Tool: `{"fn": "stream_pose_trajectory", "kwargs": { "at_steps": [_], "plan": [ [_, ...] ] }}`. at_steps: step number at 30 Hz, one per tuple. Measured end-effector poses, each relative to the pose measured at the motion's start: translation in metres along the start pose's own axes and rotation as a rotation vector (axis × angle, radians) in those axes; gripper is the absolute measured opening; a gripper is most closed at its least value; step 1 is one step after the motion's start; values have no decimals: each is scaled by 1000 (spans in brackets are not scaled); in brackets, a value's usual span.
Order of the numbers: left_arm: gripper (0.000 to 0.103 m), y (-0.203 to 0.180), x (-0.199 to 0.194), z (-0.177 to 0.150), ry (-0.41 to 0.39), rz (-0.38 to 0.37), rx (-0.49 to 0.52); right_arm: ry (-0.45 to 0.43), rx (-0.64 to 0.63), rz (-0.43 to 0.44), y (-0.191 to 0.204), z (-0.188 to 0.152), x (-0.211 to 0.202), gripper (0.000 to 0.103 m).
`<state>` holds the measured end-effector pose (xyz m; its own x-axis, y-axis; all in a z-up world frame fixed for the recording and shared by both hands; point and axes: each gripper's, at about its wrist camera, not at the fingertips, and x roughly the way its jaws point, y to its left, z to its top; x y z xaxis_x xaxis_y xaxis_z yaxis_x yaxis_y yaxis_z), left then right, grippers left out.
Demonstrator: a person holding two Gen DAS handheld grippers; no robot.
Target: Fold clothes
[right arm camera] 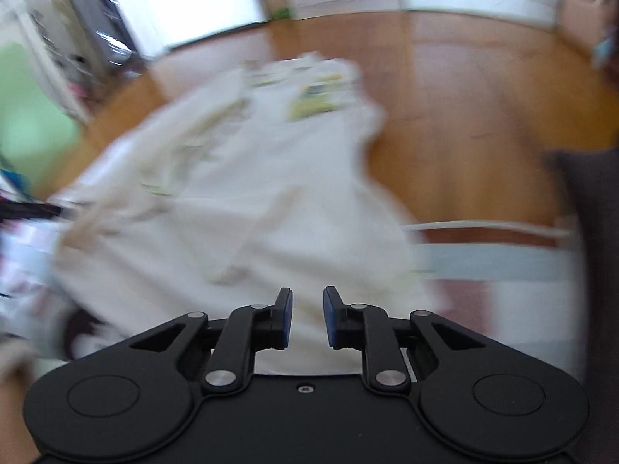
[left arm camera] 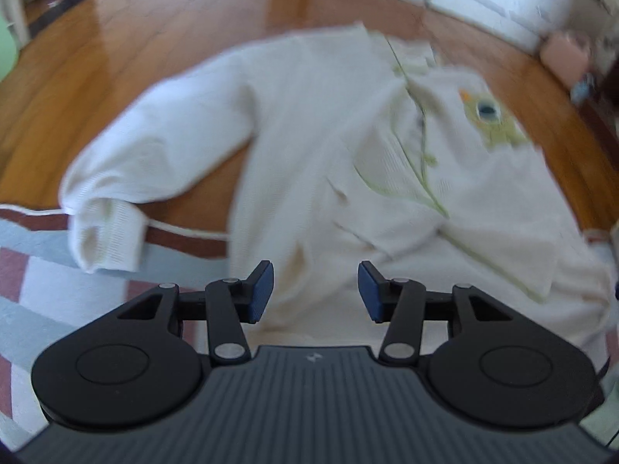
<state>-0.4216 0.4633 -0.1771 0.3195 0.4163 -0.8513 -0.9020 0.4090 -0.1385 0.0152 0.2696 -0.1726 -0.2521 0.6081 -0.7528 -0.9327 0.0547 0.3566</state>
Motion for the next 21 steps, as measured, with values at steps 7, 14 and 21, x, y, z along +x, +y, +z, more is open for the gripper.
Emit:
{"fn": "stream_pose_trajectory", "kwargs": {
  "at_steps": [7,14,21],
  "plan": [
    [71,-25,52,-20,198,148,51,136,-66,171,69,16,100,65],
    [10,-6,27,-37,183,105,37,171,-195,213,126,0,154,69],
    [2,23,-10,-29,71,-65,-86,273,-447,252,146,-27,135,9]
  ]
}}
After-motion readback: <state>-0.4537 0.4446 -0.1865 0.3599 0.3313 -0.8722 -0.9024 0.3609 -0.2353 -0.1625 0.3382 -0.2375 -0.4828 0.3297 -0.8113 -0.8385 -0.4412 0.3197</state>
